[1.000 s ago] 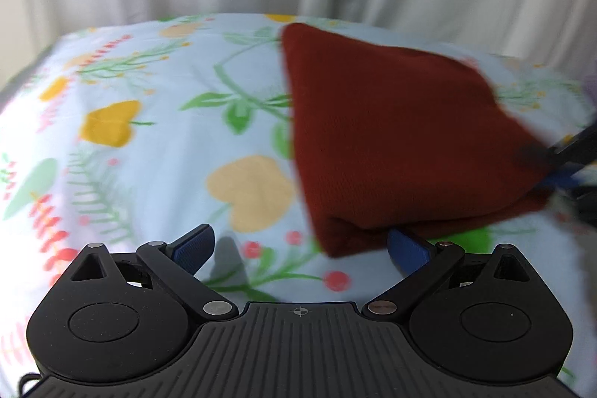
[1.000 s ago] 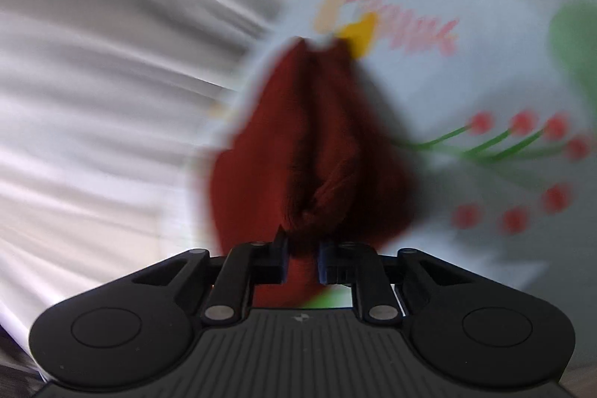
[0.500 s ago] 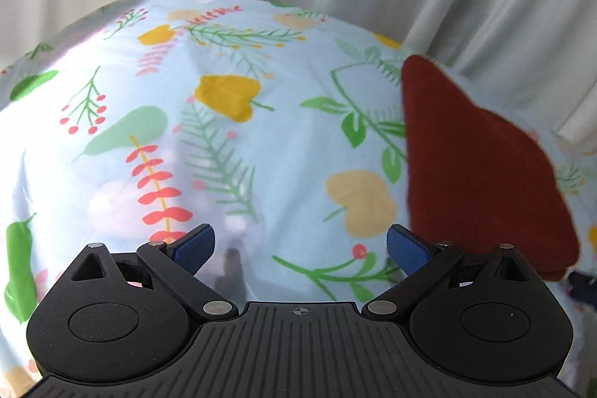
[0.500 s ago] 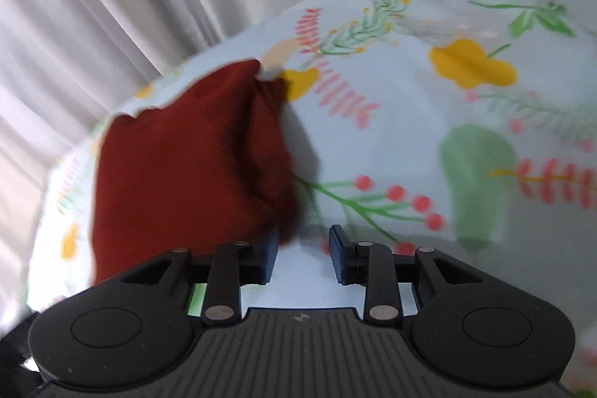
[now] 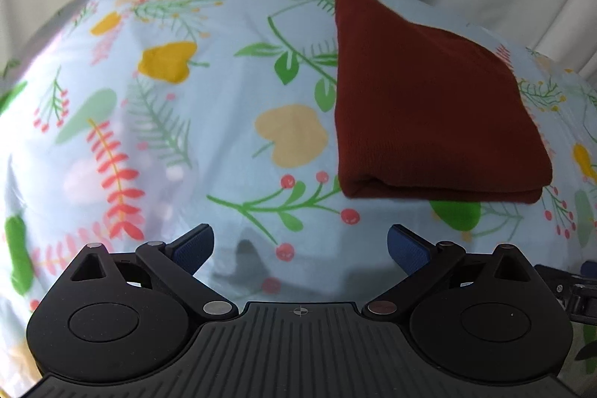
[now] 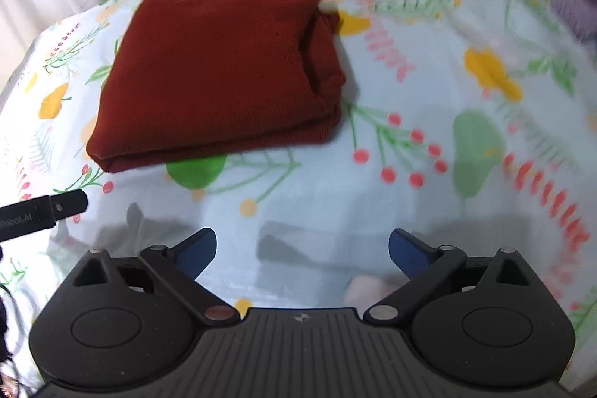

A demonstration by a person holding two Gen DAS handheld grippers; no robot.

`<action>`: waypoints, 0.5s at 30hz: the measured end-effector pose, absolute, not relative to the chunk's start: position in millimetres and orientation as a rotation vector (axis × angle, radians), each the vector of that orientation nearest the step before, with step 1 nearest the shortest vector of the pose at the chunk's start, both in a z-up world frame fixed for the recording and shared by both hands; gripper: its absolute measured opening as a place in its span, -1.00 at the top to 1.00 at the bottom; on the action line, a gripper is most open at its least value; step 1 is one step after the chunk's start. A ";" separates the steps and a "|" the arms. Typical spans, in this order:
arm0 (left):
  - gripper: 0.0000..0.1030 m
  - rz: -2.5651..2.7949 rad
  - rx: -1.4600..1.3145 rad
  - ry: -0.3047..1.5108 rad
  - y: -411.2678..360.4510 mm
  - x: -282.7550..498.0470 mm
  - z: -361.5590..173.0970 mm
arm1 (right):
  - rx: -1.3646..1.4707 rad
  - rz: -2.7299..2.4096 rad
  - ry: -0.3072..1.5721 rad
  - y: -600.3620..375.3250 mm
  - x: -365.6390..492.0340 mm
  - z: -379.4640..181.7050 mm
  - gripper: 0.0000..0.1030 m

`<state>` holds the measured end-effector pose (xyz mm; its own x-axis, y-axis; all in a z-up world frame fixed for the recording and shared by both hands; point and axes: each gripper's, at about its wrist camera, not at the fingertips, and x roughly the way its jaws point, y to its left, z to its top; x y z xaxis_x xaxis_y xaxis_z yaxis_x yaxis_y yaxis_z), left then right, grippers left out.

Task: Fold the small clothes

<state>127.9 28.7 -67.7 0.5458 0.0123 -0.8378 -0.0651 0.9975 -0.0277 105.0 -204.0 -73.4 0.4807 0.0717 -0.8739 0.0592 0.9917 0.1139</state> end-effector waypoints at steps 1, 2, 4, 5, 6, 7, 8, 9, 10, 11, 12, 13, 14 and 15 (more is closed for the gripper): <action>-0.98 0.034 -0.048 0.988 27.8 128.2 -62.2 | 0.122 0.010 1.057 -202.6 104.6 -70.4 -0.92; -0.98 0.016 -0.045 0.980 26.1 127.6 -58.0 | 0.114 0.009 1.053 -201.8 105.4 -67.5 -0.92; -0.98 -0.012 -0.057 0.964 24.1 124.9 -50.4 | 0.105 -0.016 1.047 -199.9 106.8 -62.5 -0.92; -0.98 -0.019 -0.068 0.959 23.5 124.1 -48.0 | 0.098 -0.026 1.048 -198.6 107.7 -60.1 -0.92; -0.98 -0.024 -0.079 0.957 23.2 123.3 -45.9 | 0.091 -0.034 1.053 -196.8 110.4 -58.2 -0.92; -0.98 -0.027 -0.086 0.953 22.5 122.3 -44.4 | 0.083 -0.045 1.055 -195.0 111.8 -56.6 -0.92; -0.98 -0.028 -0.085 0.948 21.6 121.6 -43.8 | 0.075 -0.056 1.052 -193.6 112.6 -54.8 -0.92; -0.98 -0.026 -0.077 0.946 20.5 120.8 -42.1 | 0.072 -0.059 1.049 -191.4 112.2 -52.8 -0.92; -0.98 -0.022 -0.066 0.945 19.9 119.8 -41.4 | 0.071 -0.060 1.048 -190.6 112.4 -51.6 -0.92; -0.98 -0.019 -0.054 0.944 19.0 119.3 -40.6 | 0.070 -0.061 1.047 -190.3 112.5 -51.1 -0.92; -0.98 -0.016 -0.046 0.944 18.2 118.8 -39.9 | 0.071 -0.062 1.046 -190.0 112.5 -50.3 -0.92; -0.98 -0.016 -0.042 0.946 18.1 118.5 -39.6 | 0.071 -0.062 1.046 -190.2 112.5 -50.0 -0.92; -0.98 -0.016 -0.040 0.948 17.8 118.3 -39.4 | 0.071 -0.063 1.047 -190.0 112.5 -49.7 -0.92; -0.98 -0.018 -0.040 0.951 17.2 118.2 -39.1 | 0.070 -0.065 1.048 -189.8 112.6 -49.5 -0.92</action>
<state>118.2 17.2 -39.1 0.5809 -0.0328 -0.8133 -0.0022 0.9991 -0.0419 112.6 -189.8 -49.5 0.4981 -0.0200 -0.8669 0.0868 0.9959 0.0269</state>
